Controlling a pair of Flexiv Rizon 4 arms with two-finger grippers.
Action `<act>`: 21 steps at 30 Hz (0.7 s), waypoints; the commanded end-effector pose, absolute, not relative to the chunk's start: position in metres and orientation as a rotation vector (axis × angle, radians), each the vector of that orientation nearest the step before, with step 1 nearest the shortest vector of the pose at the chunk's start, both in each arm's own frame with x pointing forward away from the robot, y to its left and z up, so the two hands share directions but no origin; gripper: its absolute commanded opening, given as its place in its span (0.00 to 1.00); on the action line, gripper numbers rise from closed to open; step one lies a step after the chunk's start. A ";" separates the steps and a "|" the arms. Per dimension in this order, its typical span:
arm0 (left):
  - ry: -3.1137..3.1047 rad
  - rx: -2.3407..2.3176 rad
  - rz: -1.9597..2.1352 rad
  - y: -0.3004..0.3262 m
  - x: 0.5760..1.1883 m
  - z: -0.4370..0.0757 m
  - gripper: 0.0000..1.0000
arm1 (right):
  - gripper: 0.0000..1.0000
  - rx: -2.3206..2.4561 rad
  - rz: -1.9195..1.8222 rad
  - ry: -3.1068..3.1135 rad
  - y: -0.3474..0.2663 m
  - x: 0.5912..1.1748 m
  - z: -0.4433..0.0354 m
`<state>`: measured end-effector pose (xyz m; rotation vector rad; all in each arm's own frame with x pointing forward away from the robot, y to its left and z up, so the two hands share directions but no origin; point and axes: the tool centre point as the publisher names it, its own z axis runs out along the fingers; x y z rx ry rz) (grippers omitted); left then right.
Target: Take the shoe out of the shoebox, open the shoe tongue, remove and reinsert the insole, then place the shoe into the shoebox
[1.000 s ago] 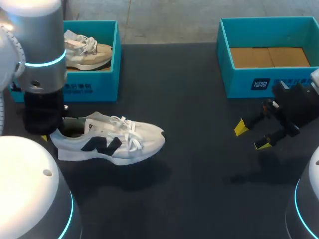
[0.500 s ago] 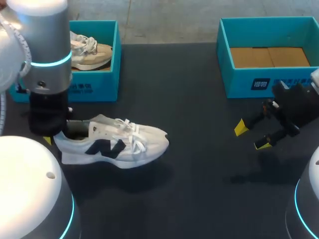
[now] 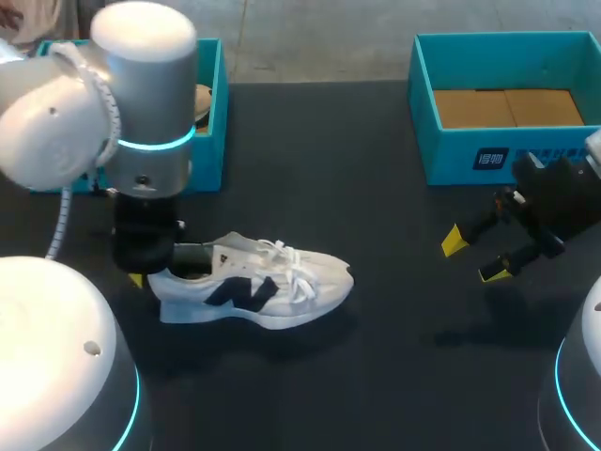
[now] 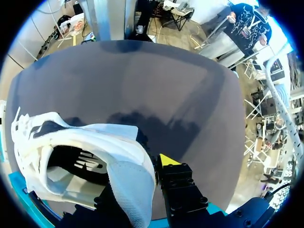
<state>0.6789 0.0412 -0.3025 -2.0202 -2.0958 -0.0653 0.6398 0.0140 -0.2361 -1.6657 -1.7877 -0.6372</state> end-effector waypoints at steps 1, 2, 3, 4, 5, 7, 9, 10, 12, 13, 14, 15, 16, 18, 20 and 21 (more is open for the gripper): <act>-2.077 -1.986 -0.080 0.021 0.688 -0.320 0.00 | 1.00 -1.671 -0.637 -1.789 0.015 0.638 -0.236; -2.083 -1.984 -0.079 0.019 0.688 -0.322 0.00 | 1.00 -1.671 -0.637 -1.789 0.015 0.638 -0.236; -2.088 -1.984 -0.079 0.017 0.688 -0.324 0.00 | 1.00 -1.671 -0.637 -1.789 0.015 0.638 -0.236; -2.091 -1.980 -0.069 0.015 0.691 -0.328 0.00 | 1.00 -1.671 -0.637 -1.789 0.015 0.638 -0.236; -2.100 -1.987 -0.063 0.013 0.691 -0.330 0.00 | 1.00 -1.671 -0.637 -1.789 0.015 0.638 -0.236; -2.115 -1.984 -0.070 0.010 0.693 -0.335 0.00 | 1.00 -1.671 -0.637 -1.789 0.015 0.638 -0.236; -2.125 -1.990 -0.059 0.007 0.694 -0.340 0.00 | 1.00 -1.671 -0.637 -1.789 0.015 0.638 -0.236; -2.127 -1.996 -0.061 0.005 0.694 -0.342 0.00 | 1.00 -1.671 -0.637 -1.789 0.015 0.638 -0.236; -2.121 -2.017 -0.056 0.001 0.693 -0.345 0.00 | 1.00 -1.671 -0.637 -1.789 0.015 0.638 -0.236; -2.121 -2.019 -0.064 -0.002 0.692 -0.348 0.00 | 1.00 -1.671 -0.637 -1.789 0.015 0.638 -0.236; -2.117 -2.024 -0.059 -0.004 0.690 -0.349 0.00 | 1.00 -1.671 -0.637 -1.789 0.015 0.638 -0.236; -2.116 -2.040 -0.063 -0.006 0.688 -0.351 0.00 | 1.00 -1.671 -0.637 -1.789 0.015 0.638 -0.236; -2.114 -2.047 -0.073 -0.008 0.688 -0.353 0.00 | 1.00 -1.671 -0.637 -1.789 0.015 0.638 -0.236; -2.107 -2.063 -0.099 -0.012 0.686 -0.357 0.00 | 1.00 -1.671 -0.637 -1.789 0.015 0.638 -0.236; -2.099 -2.073 -0.105 -0.016 0.684 -0.361 0.00 | 1.00 -1.671 -0.637 -1.789 0.015 0.638 -0.236; -2.100 -2.081 -0.112 -0.018 0.684 -0.362 0.00 | 1.00 -1.671 -0.637 -1.789 0.015 0.638 -0.236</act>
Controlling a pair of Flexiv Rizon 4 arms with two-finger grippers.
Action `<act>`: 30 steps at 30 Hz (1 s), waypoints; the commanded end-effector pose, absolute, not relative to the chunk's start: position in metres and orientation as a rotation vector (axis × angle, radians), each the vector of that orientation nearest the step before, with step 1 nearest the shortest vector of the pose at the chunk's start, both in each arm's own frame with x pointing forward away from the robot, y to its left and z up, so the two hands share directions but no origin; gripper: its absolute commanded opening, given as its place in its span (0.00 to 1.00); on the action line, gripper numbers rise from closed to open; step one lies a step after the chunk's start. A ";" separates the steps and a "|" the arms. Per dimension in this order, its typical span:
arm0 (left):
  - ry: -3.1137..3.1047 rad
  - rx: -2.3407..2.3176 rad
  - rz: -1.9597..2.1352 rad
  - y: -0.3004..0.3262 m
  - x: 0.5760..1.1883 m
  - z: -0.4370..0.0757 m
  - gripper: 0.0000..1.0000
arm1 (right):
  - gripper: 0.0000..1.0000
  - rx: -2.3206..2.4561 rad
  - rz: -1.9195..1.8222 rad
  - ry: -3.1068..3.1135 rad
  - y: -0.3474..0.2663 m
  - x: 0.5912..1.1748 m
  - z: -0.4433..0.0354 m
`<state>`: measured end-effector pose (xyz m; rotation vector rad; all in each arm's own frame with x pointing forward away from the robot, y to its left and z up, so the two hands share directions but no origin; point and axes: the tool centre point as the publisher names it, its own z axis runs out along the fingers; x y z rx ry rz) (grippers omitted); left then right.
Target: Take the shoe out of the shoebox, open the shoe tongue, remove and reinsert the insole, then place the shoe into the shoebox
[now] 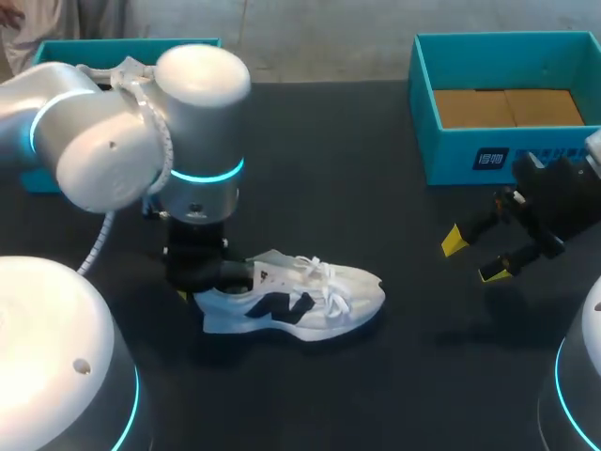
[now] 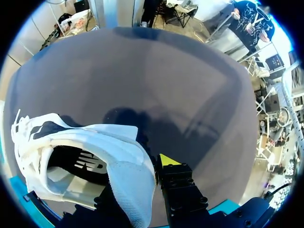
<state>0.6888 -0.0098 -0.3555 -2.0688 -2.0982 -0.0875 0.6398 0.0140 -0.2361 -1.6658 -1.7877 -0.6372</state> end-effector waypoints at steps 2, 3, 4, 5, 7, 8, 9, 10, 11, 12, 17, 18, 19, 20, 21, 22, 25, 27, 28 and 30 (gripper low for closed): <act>-2.100 -2.077 -0.127 -0.021 0.685 -0.365 0.00 | 1.00 -1.671 -0.637 -1.789 0.015 0.638 -0.236; -2.099 -2.078 -0.126 -0.022 0.686 -0.366 0.00 | 1.00 -1.671 -0.637 -1.789 0.015 0.638 -0.236; -2.098 -2.078 -0.131 -0.023 0.686 -0.368 0.00 | 1.00 -1.671 -0.637 -1.789 0.015 0.638 -0.236; -2.096 -2.079 -0.132 -0.024 0.686 -0.369 0.00 | 1.00 -1.671 -0.637 -1.789 0.015 0.638 -0.236; -2.089 -2.082 -0.154 -0.026 0.686 -0.371 0.00 | 1.00 -1.671 -0.637 -1.789 0.015 0.638 -0.236; -2.089 -2.083 -0.156 -0.026 0.686 -0.372 0.00 | 1.00 -1.671 -0.637 -1.789 0.015 0.638 -0.236; -2.089 -2.081 -0.152 -0.027 0.686 -0.373 0.00 | 1.00 -1.671 -0.637 -1.789 0.015 0.638 -0.236; -2.088 -2.081 -0.150 -0.027 0.687 -0.374 0.00 | 1.00 -1.671 -0.637 -1.789 0.015 0.638 -0.236; -2.088 -2.079 -0.152 -0.027 0.687 -0.375 0.00 | 1.00 -1.671 -0.637 -1.789 0.015 0.638 -0.236; -2.088 -2.078 -0.154 -0.028 0.688 -0.376 0.00 | 1.00 -1.671 -0.637 -1.789 0.015 0.638 -0.236; -2.098 -2.069 -0.155 -0.028 0.691 -0.377 0.00 | 1.00 -1.671 -0.637 -1.789 0.015 0.638 -0.236; -2.106 -2.064 -0.157 -0.028 0.692 -0.378 0.00 | 1.00 -1.671 -0.637 -1.789 0.015 0.638 -0.236; -2.114 -2.058 -0.161 -0.028 0.694 -0.378 0.00 | 1.00 -1.671 -0.637 -1.789 0.015 0.638 -0.236; -2.119 -2.052 -0.155 -0.028 0.696 -0.378 0.00 | 1.00 -1.671 -0.637 -1.789 0.015 0.638 -0.236; -2.121 -2.050 -0.151 -0.028 0.698 -0.379 0.00 | 1.00 -1.671 -0.637 -1.789 0.015 0.638 -0.236; -2.122 -2.049 -0.151 -0.027 0.699 -0.379 0.00 | 1.00 -1.671 -0.637 -1.789 0.015 0.638 -0.236; -2.119 -2.056 -0.153 -0.027 0.703 -0.380 0.00 | 1.00 -1.671 -0.637 -1.789 0.015 0.638 -0.236; -2.107 -2.070 -0.153 -0.028 0.704 -0.381 0.00 | 1.00 -1.671 -0.637 -1.789 0.015 0.638 -0.236; -2.106 -2.072 -0.155 -0.028 0.705 -0.382 0.00 | 1.00 -1.671 -0.637 -1.789 0.015 0.638 -0.236; -2.103 -2.075 -0.158 -0.029 0.707 -0.384 0.00 | 1.00 -1.671 -0.637 -1.789 0.015 0.638 -0.236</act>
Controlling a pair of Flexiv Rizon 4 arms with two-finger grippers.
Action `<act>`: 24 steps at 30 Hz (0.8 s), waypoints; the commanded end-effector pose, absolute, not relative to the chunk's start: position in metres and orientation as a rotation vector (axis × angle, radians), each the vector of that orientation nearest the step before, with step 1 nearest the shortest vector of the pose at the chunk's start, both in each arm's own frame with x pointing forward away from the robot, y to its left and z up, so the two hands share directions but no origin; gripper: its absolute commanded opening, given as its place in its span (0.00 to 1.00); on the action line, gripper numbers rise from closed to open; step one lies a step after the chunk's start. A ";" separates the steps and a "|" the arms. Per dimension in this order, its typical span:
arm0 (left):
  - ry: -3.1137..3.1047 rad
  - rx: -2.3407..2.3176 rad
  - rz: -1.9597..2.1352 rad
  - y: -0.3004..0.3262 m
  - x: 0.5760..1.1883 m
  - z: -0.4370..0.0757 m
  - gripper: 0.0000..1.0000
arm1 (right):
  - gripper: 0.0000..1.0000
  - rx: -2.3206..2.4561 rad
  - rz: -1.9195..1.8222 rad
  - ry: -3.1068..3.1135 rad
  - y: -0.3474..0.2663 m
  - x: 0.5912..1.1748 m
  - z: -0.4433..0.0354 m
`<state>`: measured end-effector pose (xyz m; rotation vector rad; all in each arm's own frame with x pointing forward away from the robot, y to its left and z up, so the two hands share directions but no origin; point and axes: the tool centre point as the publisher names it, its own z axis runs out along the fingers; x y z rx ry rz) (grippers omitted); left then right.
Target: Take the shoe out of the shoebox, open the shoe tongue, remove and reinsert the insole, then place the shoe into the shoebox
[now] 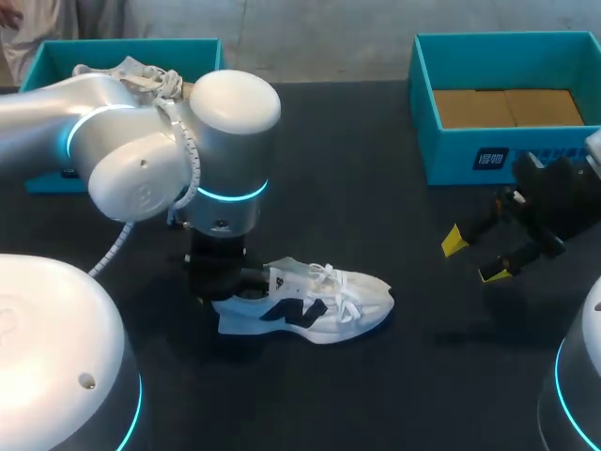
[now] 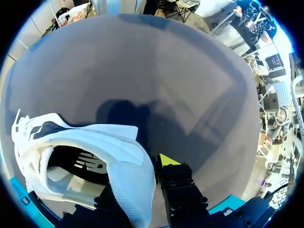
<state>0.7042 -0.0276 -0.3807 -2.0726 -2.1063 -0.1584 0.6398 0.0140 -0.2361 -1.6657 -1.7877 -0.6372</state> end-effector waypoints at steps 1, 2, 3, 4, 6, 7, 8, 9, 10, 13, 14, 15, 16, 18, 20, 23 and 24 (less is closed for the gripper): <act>-2.102 -2.077 -0.160 -0.029 0.708 -0.385 0.00 | 1.00 -1.671 -0.637 -1.789 0.015 0.638 -0.236; -2.100 -2.081 -0.158 -0.029 0.709 -0.386 0.00 | 1.00 -1.671 -0.637 -1.789 0.015 0.638 -0.236; -2.098 -2.087 -0.156 -0.030 0.709 -0.386 0.00 | 1.00 -1.671 -0.637 -1.789 0.015 0.638 -0.236; -2.097 -2.090 -0.156 -0.030 0.710 -0.387 0.00 | 1.00 -1.671 -0.637 -1.789 0.015 0.638 -0.236; -2.093 -2.102 -0.142 -0.031 0.710 -0.388 0.00 | 1.00 -1.671 -0.637 -1.789 0.015 0.638 -0.236; -2.092 -2.108 -0.143 -0.031 0.711 -0.388 0.00 | 1.00 -1.671 -0.637 -1.789 0.015 0.638 -0.236; -2.087 -2.120 -0.137 -0.031 0.711 -0.389 0.00 | 1.00 -1.671 -0.637 -1.789 0.015 0.638 -0.236; -2.083 -2.130 -0.139 -0.031 0.711 -0.389 0.00 | 1.00 -1.671 -0.637 -1.789 0.015 0.638 -0.236; -2.080 -2.136 -0.143 -0.032 0.711 -0.389 0.00 | 1.00 -1.671 -0.637 -1.789 0.015 0.638 -0.236; -2.074 -2.144 -0.142 -0.033 0.712 -0.390 0.00 | 1.00 -1.671 -0.637 -1.789 0.015 0.638 -0.236; -2.073 -2.145 -0.142 -0.033 0.712 -0.390 0.00 | 1.00 -1.671 -0.637 -1.789 0.015 0.638 -0.236; -2.071 -2.150 -0.145 -0.033 0.712 -0.390 0.00 | 1.00 -1.671 -0.637 -1.789 0.015 0.638 -0.236; -2.070 -2.152 -0.146 -0.034 0.712 -0.390 0.00 | 1.00 -1.671 -0.637 -1.789 0.015 0.638 -0.236; -2.071 -2.153 -0.148 -0.034 0.713 -0.390 0.00 | 1.00 -1.671 -0.637 -1.789 0.015 0.638 -0.236; -2.074 -2.151 -0.146 -0.034 0.713 -0.390 0.00 | 1.00 -1.671 -0.637 -1.789 0.015 0.638 -0.236; -2.080 -2.145 -0.135 -0.034 0.713 -0.390 0.00 | 1.00 -1.671 -0.637 -1.789 0.015 0.638 -0.236; -2.081 -2.145 -0.128 -0.034 0.713 -0.390 0.16 | 1.00 -1.671 -0.637 -1.789 0.015 0.638 -0.236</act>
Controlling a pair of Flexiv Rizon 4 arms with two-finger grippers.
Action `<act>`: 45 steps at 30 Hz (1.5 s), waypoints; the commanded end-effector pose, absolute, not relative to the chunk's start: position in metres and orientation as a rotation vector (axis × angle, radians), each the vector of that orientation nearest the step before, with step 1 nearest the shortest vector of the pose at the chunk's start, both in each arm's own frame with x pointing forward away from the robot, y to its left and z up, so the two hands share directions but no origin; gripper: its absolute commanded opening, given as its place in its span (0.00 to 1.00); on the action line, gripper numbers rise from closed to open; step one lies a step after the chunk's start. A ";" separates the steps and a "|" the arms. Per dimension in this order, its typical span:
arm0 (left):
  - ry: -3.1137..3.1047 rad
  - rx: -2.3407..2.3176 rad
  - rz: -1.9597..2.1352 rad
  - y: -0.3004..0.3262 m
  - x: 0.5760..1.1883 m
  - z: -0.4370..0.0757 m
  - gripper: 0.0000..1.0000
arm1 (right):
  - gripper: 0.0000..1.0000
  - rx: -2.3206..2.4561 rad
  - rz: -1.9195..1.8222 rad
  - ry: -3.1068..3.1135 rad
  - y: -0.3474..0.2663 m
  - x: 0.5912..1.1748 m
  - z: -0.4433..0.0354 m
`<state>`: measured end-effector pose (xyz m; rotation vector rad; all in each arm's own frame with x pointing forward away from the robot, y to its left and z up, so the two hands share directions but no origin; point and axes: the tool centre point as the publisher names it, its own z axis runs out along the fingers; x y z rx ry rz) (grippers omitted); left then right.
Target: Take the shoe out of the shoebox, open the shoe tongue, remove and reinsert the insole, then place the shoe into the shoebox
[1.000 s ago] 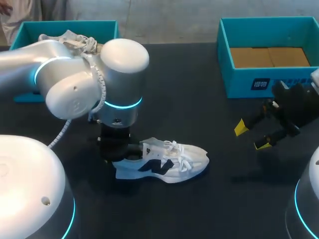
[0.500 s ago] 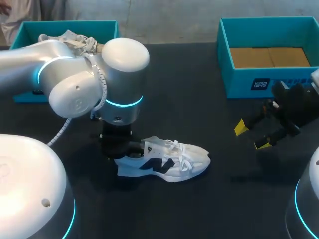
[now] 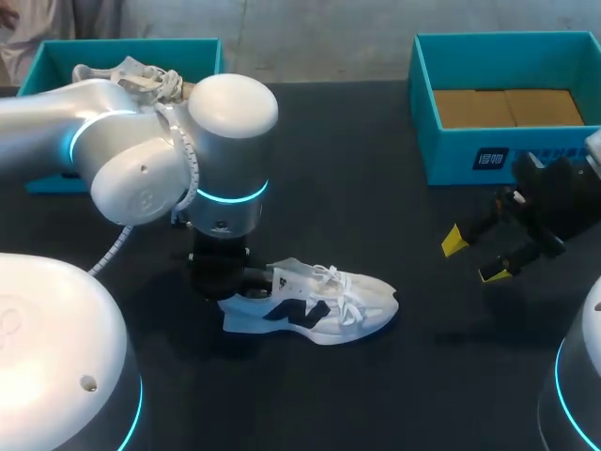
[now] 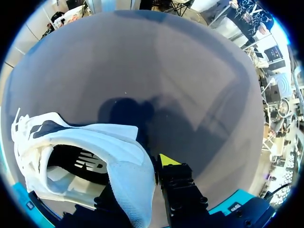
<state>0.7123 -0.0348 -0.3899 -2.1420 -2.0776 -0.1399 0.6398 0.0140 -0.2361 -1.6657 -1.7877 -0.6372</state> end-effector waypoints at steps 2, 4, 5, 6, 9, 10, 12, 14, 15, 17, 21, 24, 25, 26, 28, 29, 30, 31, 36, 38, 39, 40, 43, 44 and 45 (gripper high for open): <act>-2.082 -2.147 -0.125 -0.034 0.712 -0.390 0.28 | 1.00 -1.671 -0.637 -1.789 0.015 0.638 -0.236; -2.082 -2.150 -0.124 -0.033 0.712 -0.389 0.42 | 1.00 -1.671 -0.637 -1.789 0.015 0.638 -0.236; -2.081 -2.159 -0.136 -0.034 0.712 -0.388 0.62 | 1.00 -1.671 -0.637 -1.789 0.015 0.638 -0.236; -2.082 -2.167 -0.153 -0.034 0.712 -0.387 0.96 | 1.00 -1.671 -0.637 -1.789 0.015 0.638 -0.236; -2.082 -2.179 -0.164 -0.035 0.711 -0.385 1.00 | 1.00 -1.671 -0.637 -1.789 0.015 0.638 -0.236; -2.082 -2.184 -0.166 -0.035 0.711 -0.384 1.00 | 1.00 -1.671 -0.637 -1.789 0.015 0.638 -0.236; -2.085 -2.194 -0.156 -0.036 0.710 -0.381 1.00 | 1.00 -1.671 -0.637 -1.789 0.015 0.638 -0.236; -2.085 -2.226 -0.146 -0.035 0.707 -0.374 1.00 | 1.00 -1.671 -0.637 -1.789 0.015 0.638 -0.236; -2.088 -2.241 -0.140 -0.036 0.706 -0.370 1.00 | 1.00 -1.671 -0.637 -1.789 0.015 0.638 -0.236; -2.097 -2.266 -0.129 -0.036 0.704 -0.360 1.00 | 1.00 -1.671 -0.637 -1.789 0.015 0.638 -0.236; -2.145 -2.280 -0.080 -0.033 0.702 -0.338 1.00 | 1.00 -1.671 -0.637 -1.789 0.015 0.638 -0.236; -2.192 -2.273 -0.018 -0.029 0.701 -0.319 1.00 | 1.00 -1.671 -0.637 -1.789 0.015 0.638 -0.236; -2.210 -2.259 0.004 -0.027 0.701 -0.314 1.00 | 1.00 -1.671 -0.637 -1.789 0.015 0.638 -0.236; -2.226 -2.246 0.014 -0.025 0.700 -0.308 1.00 | 1.00 -1.671 -0.637 -1.789 0.015 0.638 -0.236; -2.262 -2.214 0.050 -0.021 0.700 -0.297 1.00 | 1.00 -1.671 -0.637 -1.789 0.015 0.638 -0.236; -2.281 -2.198 0.070 -0.019 0.699 -0.292 1.00 | 1.00 -1.671 -0.637 -1.789 0.015 0.638 -0.236; -2.292 -2.188 0.108 -0.016 0.699 -0.285 1.00 | 1.00 -1.671 -0.637 -1.789 0.015 0.638 -0.236; -2.317 -2.169 0.120 -0.014 0.699 -0.279 1.00 | 1.00 -1.671 -0.637 -1.789 0.015 0.638 -0.236; -2.411 -2.051 0.227 -0.003 0.697 -0.257 1.00 | 1.00 -1.671 -0.637 -1.789 0.015 0.638 -0.236; -2.457 -1.984 0.279 0.003 0.697 -0.249 1.00 | 1.00 -1.671 -0.637 -1.789 0.015 0.638 -0.236; -2.476 -1.959 0.308 0.006 0.696 -0.246 1.00 | 1.00 -1.671 -0.637 -1.789 0.015 0.638 -0.236; -2.494 -1.932 0.333 0.009 0.695 -0.243 1.00 | 1.00 -1.671 -0.637 -1.789 0.015 0.638 -0.236; -2.551 -1.839 0.417 0.018 0.692 -0.236 1.00 | 1.00 -1.671 -0.637 -1.789 0.015 0.638 -0.236; -2.571 -1.802 0.447 0.021 0.691 -0.235 1.00 | 1.00 -1.671 -0.637 -1.789 0.015 0.638 -0.236; -2.577 -1.777 0.494 0.024 0.690 -0.234 1.00 | 1.00 -1.671 -0.637 -1.789 0.015 0.638 -0.236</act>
